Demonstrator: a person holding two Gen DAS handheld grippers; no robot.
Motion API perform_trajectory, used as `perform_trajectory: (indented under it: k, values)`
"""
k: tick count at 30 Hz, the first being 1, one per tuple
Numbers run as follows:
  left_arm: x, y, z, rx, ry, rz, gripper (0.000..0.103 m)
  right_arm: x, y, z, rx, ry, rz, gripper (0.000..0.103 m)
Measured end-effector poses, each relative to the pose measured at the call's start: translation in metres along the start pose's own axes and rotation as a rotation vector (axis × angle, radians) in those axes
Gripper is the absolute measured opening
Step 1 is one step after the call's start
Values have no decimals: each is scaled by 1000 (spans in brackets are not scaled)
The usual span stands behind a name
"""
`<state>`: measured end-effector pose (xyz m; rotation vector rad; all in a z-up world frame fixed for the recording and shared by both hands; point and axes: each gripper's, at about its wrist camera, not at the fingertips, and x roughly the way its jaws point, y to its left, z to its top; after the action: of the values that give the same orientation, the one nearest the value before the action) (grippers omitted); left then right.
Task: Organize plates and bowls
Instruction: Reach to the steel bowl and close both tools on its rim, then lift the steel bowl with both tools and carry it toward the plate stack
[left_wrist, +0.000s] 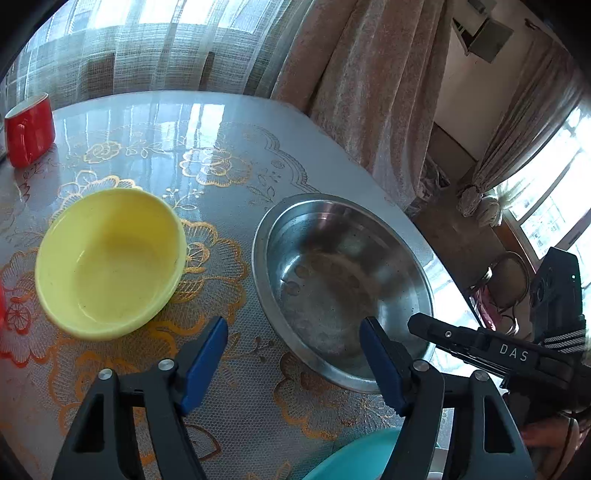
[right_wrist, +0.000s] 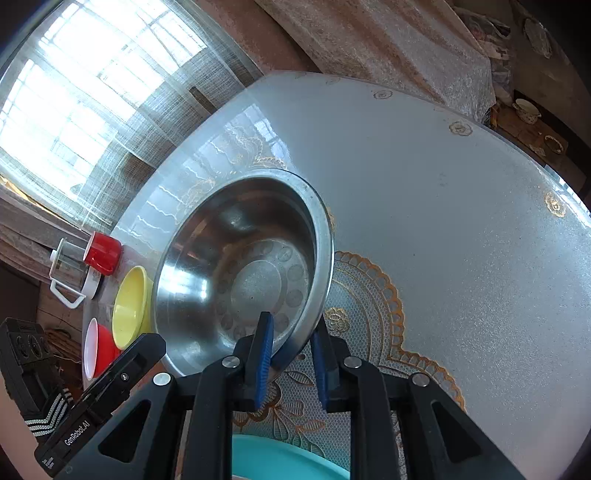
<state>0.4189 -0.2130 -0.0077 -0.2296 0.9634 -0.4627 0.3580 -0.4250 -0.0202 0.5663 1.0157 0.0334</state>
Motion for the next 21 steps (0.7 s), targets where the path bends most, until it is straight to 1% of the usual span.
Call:
perform_trajectory:
  k: [1, 2, 3, 4, 5, 6, 7, 9, 10, 11, 15, 18, 21]
  values:
    - [2, -2, 2, 12, 4, 7, 71, -1, -2, 2, 12, -15, -5, 28]
    - [5, -4, 3, 22, 10, 12, 66, -2, -5, 4, 29, -32, -8, 31]
    - [8, -4, 4, 27, 18, 14, 58, -2, -8, 7, 46, -43, -6, 32]
    - [11, -4, 5, 29, 27, 17, 53, 1, -10, 12, 64, -47, -3, 32]
    - [14, -4, 4, 34, 39, 25, 42, 4, -11, 14, 73, -46, -6, 32]
    - [16, -4, 2, 41, 49, 35, 35, 8, -13, 17, 75, -45, -13, 32]
    - [18, -5, 1, 44, 45, 30, 35, 12, -12, 19, 70, -43, -19, 31]
    - [17, -7, 1, 54, 41, 23, 27, 18, -10, 18, 49, -36, -22, 22]
    - [17, -9, 0, 68, 35, 40, 27, 19, -10, 15, 37, -30, -18, 15]
    - [16, -10, 0, 77, 33, 57, 27, 19, -9, 13, 32, -29, -10, 14]
    - [2, -7, -7, 58, -6, 42, 27, 12, -6, 3, 26, -42, 0, 14]
    - [-16, -9, -13, 80, -52, 65, 27, 2, 2, -5, 7, -52, 7, 14]
    - [-37, -5, -20, 54, -82, 58, 27, -11, 14, -14, -21, -71, 13, 14]
